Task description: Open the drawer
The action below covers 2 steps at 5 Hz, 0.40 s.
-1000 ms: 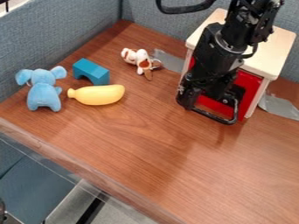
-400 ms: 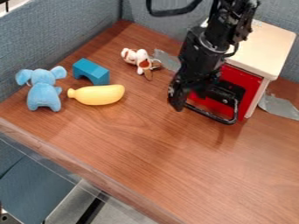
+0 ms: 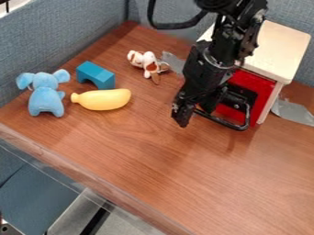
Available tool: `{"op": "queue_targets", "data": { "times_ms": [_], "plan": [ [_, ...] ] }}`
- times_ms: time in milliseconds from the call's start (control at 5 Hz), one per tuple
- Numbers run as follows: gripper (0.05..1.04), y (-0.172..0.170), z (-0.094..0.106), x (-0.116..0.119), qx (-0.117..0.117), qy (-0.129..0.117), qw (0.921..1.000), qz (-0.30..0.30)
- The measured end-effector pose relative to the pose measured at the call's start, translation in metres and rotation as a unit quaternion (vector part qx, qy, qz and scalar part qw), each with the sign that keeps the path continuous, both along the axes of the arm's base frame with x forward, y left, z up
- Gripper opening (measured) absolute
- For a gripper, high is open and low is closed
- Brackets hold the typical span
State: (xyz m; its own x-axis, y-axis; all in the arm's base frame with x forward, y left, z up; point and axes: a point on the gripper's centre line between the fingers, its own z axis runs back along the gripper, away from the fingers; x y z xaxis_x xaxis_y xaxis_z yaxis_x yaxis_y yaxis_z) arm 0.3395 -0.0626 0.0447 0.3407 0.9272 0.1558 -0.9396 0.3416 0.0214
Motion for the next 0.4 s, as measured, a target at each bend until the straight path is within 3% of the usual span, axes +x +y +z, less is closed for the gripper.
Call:
{"op": "queue_targets", "data": {
  "times_ms": [200, 400],
  "plan": [
    [0.967, 0.0008, -0.0029, 0.0007, 0.002, -0.005, 1.0000, -0.002],
    [0.704, 0.0032, -0.0085, 0.0020, 0.010, -0.007, 0.9999, -0.005]
  ]
}}
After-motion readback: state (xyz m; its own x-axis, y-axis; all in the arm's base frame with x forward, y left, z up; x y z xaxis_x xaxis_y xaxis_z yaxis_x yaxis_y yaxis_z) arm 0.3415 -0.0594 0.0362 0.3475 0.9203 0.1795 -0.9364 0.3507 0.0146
